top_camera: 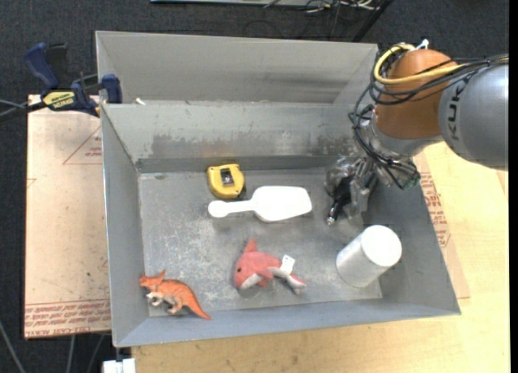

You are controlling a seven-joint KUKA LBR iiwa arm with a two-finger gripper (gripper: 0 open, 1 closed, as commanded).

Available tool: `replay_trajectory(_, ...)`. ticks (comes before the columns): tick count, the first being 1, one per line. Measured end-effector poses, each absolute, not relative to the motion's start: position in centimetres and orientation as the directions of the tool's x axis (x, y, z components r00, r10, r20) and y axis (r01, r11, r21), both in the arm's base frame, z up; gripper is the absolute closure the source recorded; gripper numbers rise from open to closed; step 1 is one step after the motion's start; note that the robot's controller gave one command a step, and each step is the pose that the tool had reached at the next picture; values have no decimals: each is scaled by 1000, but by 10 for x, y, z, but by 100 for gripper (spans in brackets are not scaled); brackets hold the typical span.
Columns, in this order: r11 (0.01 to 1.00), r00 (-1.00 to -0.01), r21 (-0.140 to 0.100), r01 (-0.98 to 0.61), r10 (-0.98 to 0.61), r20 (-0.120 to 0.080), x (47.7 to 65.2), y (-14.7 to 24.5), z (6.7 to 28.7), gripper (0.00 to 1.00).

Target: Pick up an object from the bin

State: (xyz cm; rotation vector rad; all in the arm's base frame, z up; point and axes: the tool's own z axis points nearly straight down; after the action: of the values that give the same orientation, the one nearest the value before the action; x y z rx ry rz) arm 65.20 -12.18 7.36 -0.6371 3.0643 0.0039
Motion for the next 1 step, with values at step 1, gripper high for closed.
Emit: replay_trajectory(1,904,-904,4,-427,-427,-8,643,-120,130,100)
